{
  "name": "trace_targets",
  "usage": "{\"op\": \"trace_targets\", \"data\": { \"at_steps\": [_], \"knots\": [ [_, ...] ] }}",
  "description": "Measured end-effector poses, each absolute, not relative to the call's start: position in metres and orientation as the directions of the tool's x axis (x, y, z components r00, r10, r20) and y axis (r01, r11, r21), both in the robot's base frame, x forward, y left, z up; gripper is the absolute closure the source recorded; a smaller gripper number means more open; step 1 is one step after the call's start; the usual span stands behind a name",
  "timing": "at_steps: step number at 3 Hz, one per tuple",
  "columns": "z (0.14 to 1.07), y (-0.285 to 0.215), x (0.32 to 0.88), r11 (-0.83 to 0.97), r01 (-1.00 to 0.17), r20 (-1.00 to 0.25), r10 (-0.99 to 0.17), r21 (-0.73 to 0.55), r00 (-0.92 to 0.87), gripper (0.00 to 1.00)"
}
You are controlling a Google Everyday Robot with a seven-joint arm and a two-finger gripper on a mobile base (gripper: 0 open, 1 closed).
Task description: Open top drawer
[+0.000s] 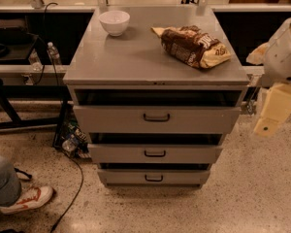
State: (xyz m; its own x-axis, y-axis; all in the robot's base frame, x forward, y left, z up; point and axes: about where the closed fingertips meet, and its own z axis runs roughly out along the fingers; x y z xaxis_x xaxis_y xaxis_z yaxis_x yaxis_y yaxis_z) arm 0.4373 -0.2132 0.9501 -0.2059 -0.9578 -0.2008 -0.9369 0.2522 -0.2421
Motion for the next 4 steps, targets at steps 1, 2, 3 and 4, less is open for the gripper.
{"op": "trace_targets", "data": {
  "at_steps": [1,2,3,4],
  "knots": [
    [0.894,-0.210,0.441,0.227,-0.949,-0.189,-0.964,-0.221,-0.186,0.00],
    [0.833,-0.208,0.452,0.240,-0.945,-0.198,-0.960,-0.224,-0.197,0.00],
    [0.782,-0.203,0.479,0.315,-0.918,-0.256,-0.933,-0.240,-0.253,0.00],
    [0.790,-0.198,0.501,0.343,-0.888,-0.305,-0.919,-0.307,-0.249,0.00]
  ]
}}
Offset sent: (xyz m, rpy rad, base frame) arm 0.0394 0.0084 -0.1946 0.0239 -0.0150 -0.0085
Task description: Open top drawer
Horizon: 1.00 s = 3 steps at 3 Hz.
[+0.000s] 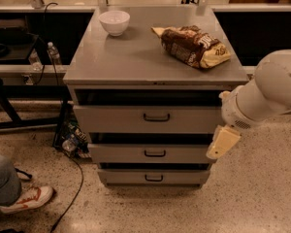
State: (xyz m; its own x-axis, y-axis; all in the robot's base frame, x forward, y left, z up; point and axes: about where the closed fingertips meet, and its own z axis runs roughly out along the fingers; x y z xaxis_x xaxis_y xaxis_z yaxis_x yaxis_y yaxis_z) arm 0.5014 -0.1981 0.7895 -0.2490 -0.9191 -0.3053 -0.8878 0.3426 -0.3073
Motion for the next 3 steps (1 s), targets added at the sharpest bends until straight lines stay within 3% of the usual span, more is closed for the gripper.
{"op": "trace_targets", "data": {
  "at_steps": [1,3],
  "knots": [
    [0.790,-0.198,0.501,0.340,-0.888,-0.305,-0.920,-0.309,-0.247,0.00],
    [0.735,-0.188,0.526,0.230,-0.910,-0.179,-0.968,-0.345,-0.177,0.00]
  ]
}}
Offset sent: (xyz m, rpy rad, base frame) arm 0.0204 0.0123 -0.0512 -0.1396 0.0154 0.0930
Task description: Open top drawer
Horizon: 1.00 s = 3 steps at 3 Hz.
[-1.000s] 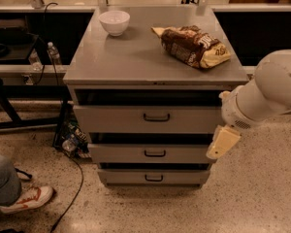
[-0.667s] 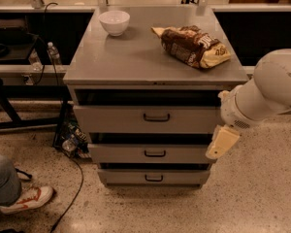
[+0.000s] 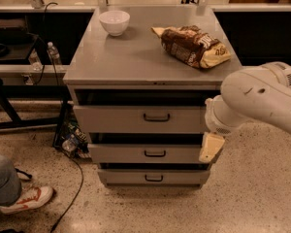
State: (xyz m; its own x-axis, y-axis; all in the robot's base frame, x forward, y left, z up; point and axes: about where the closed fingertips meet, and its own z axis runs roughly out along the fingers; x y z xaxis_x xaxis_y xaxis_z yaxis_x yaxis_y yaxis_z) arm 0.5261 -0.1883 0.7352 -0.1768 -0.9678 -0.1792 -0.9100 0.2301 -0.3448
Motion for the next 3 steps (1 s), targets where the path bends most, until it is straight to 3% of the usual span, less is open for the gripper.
{"op": "trace_targets", "data": {
  "at_steps": [3],
  "knots": [
    [0.682,-0.191,0.600,0.223,-0.904,-0.210,-0.966,-0.366,-0.153,0.00]
  ]
}}
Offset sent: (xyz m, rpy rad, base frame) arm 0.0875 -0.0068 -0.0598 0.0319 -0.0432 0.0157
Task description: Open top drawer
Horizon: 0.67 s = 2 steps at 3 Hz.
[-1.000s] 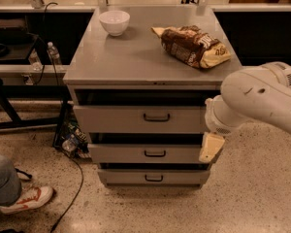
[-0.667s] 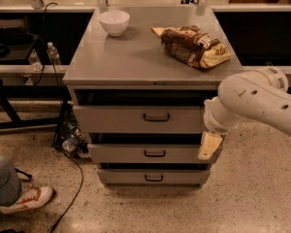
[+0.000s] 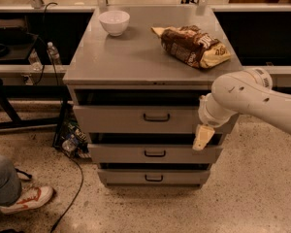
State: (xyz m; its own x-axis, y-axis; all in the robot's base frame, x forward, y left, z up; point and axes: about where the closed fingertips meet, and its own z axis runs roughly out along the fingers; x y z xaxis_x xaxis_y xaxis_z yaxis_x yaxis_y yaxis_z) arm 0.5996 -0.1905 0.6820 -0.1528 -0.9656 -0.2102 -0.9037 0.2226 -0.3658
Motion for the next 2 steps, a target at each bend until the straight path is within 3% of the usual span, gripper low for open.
{"op": "trace_targets", "data": {
  "at_steps": [1,2],
  "knots": [
    [0.671,-0.187,0.619,0.217,-0.905,-0.222,-0.965,-0.366,-0.142,0.00],
    [0.657,-0.188,0.627,0.217,-0.918,-0.227,-0.963,-0.331,-0.146,0.26]
  ]
}}
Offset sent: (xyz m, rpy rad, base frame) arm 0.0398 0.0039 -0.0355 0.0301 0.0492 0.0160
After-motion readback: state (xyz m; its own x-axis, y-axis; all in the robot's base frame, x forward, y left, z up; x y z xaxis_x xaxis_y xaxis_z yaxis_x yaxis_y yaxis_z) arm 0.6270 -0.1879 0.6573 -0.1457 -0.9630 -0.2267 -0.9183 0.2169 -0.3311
